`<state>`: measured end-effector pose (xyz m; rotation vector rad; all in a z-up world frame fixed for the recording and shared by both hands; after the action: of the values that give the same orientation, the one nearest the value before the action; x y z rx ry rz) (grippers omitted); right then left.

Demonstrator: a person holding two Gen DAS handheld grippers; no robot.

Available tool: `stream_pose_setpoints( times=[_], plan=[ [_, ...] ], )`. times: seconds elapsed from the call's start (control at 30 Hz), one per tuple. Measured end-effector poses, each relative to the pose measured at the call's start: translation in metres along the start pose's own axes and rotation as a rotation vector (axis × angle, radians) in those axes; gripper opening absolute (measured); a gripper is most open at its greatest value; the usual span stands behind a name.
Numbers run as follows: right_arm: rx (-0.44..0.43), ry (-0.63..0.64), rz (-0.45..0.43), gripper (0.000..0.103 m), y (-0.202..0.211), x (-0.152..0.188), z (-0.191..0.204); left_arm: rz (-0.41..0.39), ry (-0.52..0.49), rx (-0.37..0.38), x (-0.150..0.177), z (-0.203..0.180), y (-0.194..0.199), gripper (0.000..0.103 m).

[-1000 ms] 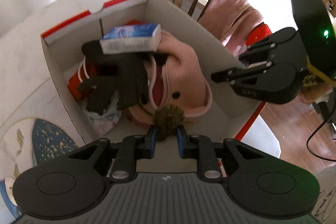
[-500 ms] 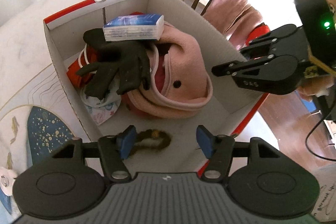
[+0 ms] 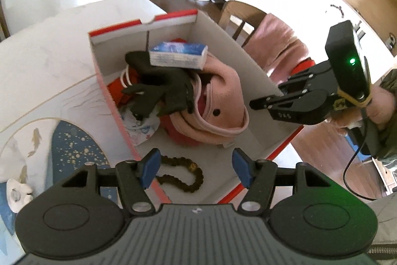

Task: Organize objects
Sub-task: 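Move the open left gripper back over the white plush tooth toy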

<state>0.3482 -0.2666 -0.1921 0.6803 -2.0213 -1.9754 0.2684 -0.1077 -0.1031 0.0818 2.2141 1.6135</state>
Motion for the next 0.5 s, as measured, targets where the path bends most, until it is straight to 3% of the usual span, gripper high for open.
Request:
stream_pose_setpoints(
  times=[0.23,0.5],
  plan=[
    [-0.001,0.001,0.001,0.008,0.0,0.0,-0.001,-0.073,0.07,-0.066,0.008,0.031,0.029,0.073],
    [-0.002,-0.001,0.002,0.008,0.0,0.001,0.0,-0.1,0.237,-0.191,0.035,0.097,0.042,0.084]
  ],
)
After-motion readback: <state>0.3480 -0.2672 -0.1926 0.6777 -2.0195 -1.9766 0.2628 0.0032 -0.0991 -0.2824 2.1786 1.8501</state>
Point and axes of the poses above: each gripper's, at about its wrist camera, not at the fingertips, and y roughly against the way its jaws point, z to its left, x to its underside, the point moved 9 cm from there along -y, roughly the way its jaws point, and after that the axes turned 14 degrees about z, right-handed, at the moved point
